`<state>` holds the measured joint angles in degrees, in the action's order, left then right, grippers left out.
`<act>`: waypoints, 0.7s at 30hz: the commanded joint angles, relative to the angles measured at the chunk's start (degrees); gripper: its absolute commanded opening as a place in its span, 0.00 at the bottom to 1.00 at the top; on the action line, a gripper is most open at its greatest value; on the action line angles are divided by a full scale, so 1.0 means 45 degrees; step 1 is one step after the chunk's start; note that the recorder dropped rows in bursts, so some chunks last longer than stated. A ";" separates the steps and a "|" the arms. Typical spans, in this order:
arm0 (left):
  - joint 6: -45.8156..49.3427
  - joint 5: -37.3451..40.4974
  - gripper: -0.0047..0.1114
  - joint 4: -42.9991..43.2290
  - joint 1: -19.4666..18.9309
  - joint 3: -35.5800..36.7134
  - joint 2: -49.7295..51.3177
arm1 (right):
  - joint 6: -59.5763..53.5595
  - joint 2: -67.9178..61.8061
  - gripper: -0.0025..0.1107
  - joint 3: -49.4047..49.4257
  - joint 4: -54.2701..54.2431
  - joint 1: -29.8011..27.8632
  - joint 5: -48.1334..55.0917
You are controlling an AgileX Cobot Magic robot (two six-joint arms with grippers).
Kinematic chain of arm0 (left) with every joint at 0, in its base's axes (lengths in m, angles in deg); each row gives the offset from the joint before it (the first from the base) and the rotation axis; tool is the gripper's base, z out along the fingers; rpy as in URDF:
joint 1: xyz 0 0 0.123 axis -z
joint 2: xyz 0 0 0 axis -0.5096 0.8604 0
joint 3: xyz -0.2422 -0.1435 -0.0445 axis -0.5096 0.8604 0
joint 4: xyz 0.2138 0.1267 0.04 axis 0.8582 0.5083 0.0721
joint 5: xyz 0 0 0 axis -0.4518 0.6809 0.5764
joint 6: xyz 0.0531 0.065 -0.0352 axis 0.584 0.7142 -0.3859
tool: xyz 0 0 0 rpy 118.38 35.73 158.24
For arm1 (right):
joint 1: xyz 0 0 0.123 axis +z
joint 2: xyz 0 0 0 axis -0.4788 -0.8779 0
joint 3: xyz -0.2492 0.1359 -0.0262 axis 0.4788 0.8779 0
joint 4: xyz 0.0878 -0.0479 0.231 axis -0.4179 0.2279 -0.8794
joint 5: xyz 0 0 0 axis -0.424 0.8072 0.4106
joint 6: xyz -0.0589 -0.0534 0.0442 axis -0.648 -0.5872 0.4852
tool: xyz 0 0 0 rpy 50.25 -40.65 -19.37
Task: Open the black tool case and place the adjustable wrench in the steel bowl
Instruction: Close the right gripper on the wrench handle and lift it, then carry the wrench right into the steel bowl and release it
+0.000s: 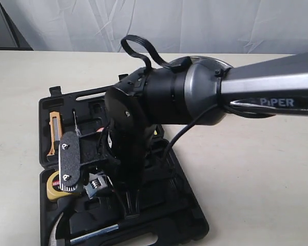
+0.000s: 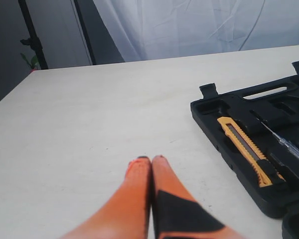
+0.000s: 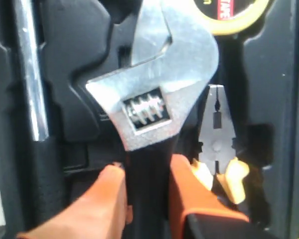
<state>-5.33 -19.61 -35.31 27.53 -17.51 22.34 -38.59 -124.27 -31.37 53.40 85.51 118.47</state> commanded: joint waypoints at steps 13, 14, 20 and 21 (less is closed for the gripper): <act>-0.0071 -0.0072 0.04 0.0000 0.0090 -0.0025 -0.0049 | 0.5002 -0.1180 0.01 -0.4305 0.0888 -0.6906 -0.2299; -0.0071 -0.0072 0.04 0.0000 0.0090 -0.0025 -0.0049 | 0.5002 -0.1524 0.01 -0.4718 0.0888 -0.7148 -0.2359; -0.0071 -0.0072 0.04 0.0000 0.0090 -0.0025 -0.0049 | 0.5002 -0.3575 0.01 -0.6540 0.0888 -0.8220 -0.2207; -0.0071 -0.0072 0.04 0.0000 0.0090 -0.0025 -0.0049 | 0.5002 -0.3899 0.01 -0.6783 0.0888 -0.8367 -0.2132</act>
<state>-5.33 -19.61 -35.31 27.53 -17.51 22.34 -16.40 -138.85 -59.15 57.74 49.64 108.57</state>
